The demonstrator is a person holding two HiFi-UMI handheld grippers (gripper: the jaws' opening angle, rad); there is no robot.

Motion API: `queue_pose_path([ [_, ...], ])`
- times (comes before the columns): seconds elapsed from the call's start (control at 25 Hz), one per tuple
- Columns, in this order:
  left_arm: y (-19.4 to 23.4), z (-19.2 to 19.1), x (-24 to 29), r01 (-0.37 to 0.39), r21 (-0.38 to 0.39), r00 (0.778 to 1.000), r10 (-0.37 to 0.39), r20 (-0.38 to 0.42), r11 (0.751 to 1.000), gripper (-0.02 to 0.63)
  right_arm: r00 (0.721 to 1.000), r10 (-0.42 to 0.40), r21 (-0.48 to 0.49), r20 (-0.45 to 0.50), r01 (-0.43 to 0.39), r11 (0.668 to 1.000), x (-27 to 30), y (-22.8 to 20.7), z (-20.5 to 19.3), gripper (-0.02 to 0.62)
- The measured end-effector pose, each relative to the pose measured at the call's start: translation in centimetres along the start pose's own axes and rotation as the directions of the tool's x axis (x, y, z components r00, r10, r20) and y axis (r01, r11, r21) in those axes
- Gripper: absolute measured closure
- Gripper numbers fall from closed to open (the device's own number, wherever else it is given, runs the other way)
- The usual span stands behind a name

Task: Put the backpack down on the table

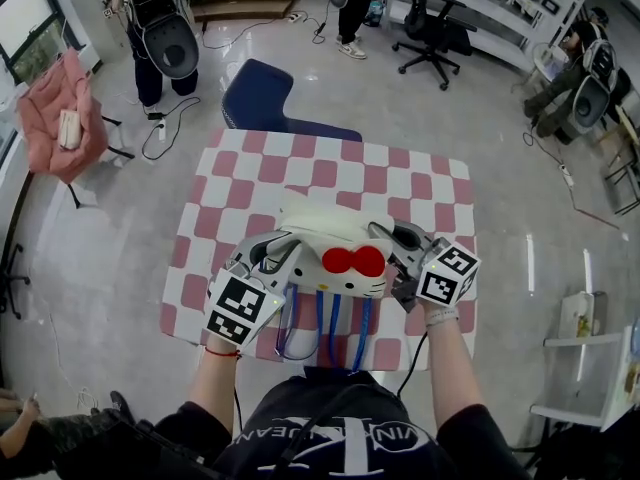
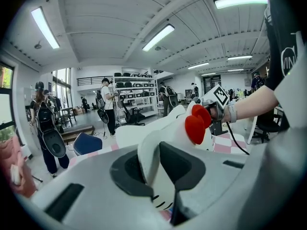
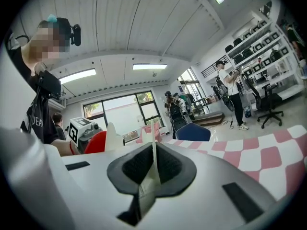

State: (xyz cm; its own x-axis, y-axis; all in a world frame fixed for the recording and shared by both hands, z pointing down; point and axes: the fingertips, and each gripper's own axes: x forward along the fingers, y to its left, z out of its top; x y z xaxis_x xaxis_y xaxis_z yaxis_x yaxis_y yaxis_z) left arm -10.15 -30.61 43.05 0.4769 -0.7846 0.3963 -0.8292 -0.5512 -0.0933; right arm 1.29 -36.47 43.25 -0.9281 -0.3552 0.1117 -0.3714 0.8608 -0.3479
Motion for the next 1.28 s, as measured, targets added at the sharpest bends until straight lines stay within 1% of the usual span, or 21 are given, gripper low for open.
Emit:
queue_pose_path([
  [0.2,1.4,0.7,1.5,-0.022,0.025,1.0,0.023,-0.016,0.999,0.543,1.0,-0.011,-0.014,-0.027,0.01,1.0,1.2,-1.8,0.5,0.584],
  [0.44,1.8,0.9,2.5,-0.04,0.019,0.999,0.04,-0.02,0.999,0.543,1.0,-0.006,-0.032,-0.023,0.006,0.999,1.7,-3.2,1.2,0.584],
  [0.6,2.1,1.0,3.3,-0.048,0.031,0.999,0.049,-0.024,0.998,0.544,0.999,-0.006,-0.04,-0.034,0.005,0.999,2.0,-4.1,1.2,0.584],
  [0.96,3.3,1.5,4.6,-0.062,0.05,0.998,0.063,-0.021,0.997,0.543,1.0,-0.01,-0.051,-0.028,0.009,0.999,2.8,-5.7,1.7,0.584],
  [1.16,3.8,1.8,5.1,-0.086,0.043,0.996,0.087,-0.006,0.995,0.543,1.0,-0.012,-0.078,-0.015,0.011,0.997,3.3,-6.5,2.1,0.583],
  [1.28,3.7,1.7,5.2,-0.084,0.053,0.996,0.085,-0.003,0.995,0.543,1.0,-0.01,-0.092,-0.007,0.01,0.996,3.3,-6.7,1.9,0.583],
])
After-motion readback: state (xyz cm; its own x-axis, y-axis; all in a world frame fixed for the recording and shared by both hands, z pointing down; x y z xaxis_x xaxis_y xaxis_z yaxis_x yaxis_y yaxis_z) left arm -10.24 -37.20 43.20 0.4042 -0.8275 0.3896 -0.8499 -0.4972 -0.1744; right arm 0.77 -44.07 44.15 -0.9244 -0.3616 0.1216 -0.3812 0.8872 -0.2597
